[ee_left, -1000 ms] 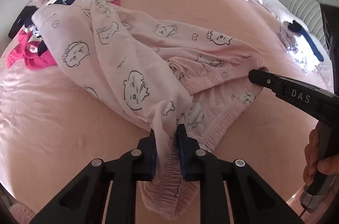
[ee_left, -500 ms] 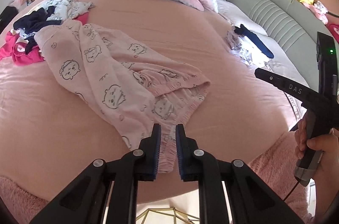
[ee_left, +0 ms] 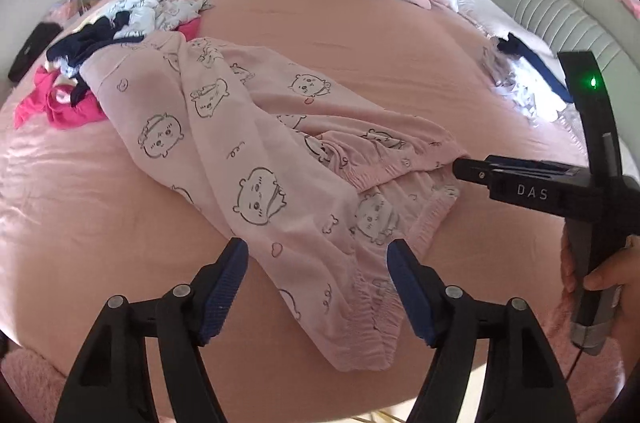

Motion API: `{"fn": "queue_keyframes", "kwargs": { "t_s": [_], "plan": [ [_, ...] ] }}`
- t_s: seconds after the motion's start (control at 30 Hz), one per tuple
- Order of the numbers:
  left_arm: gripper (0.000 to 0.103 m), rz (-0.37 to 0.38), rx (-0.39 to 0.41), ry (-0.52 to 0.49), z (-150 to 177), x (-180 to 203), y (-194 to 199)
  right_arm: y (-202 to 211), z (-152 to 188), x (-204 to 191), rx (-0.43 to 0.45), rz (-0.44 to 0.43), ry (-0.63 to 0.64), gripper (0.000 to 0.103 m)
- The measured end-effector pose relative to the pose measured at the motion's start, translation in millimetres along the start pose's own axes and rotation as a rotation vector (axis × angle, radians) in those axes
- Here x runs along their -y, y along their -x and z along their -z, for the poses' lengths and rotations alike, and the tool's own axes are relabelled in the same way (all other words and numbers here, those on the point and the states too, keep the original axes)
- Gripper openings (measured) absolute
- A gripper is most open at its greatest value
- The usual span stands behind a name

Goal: Fold clothes

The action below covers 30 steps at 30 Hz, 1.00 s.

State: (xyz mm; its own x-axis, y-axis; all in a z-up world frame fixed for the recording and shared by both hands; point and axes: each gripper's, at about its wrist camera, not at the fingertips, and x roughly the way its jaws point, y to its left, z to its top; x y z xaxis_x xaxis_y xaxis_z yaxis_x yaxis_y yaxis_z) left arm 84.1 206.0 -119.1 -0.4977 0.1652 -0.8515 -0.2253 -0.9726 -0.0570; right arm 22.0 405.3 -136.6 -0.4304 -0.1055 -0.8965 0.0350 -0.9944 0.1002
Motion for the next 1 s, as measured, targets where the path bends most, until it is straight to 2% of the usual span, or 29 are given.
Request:
{"fn": "queue_keyframes", "kwargs": {
  "t_s": [0.1,0.13,0.17,0.2,0.23,0.27,0.4,0.5,0.57,0.67,0.73,0.83,0.93,1.0],
  "plan": [
    [0.068,-0.032,-0.043,-0.031,-2,3,-28,-25,-5,-5,-0.049,-0.010,0.046,0.054],
    [0.044,-0.036,-0.071,-0.025,-2,2,-38,-33,-5,-7,-0.065,-0.027,0.060,0.054],
    [0.027,-0.055,-0.092,-0.021,-1,0,-46,-37,-5,-11,-0.065,-0.051,0.074,0.054],
    [0.025,-0.063,-0.093,-0.011,-1,-3,-48,-36,-5,-17,-0.051,-0.065,0.097,0.044],
    [0.023,-0.048,-0.082,0.008,-1,-7,-44,-35,-5,-22,-0.042,-0.092,0.113,0.029],
    [0.016,-0.032,-0.072,0.030,-2,-12,-39,-33,-5,-27,-0.041,-0.130,0.113,0.005],
    [0.011,0.019,-0.034,0.088,-1,-33,-10,-17,-3,-31,0.007,-0.124,0.071,0.005],
    [0.011,0.015,0.026,0.099,1,-46,23,15,-3,-20,0.090,-0.123,0.008,0.003],
    [0.010,0.048,0.069,0.132,4,-55,45,42,-2,-11,0.146,-0.099,-0.004,0.003],
    [0.010,0.087,0.113,0.131,4,-51,67,80,1,4,0.220,-0.061,-0.014,0.003],
    [0.010,0.107,0.133,0.111,1,-43,76,91,3,10,0.218,-0.062,-0.022,0.003],
    [0.010,0.086,0.118,0.081,2,-36,70,100,10,6,0.222,-0.028,0.010,0.003],
    [0.011,0.109,0.023,0.074,4,-30,44,110,20,-2,0.231,0.004,0.038,0.003],
    [0.016,0.074,-0.005,0.055,6,-28,27,117,25,-3,0.243,0.003,0.016,0.003]
  ]
}}
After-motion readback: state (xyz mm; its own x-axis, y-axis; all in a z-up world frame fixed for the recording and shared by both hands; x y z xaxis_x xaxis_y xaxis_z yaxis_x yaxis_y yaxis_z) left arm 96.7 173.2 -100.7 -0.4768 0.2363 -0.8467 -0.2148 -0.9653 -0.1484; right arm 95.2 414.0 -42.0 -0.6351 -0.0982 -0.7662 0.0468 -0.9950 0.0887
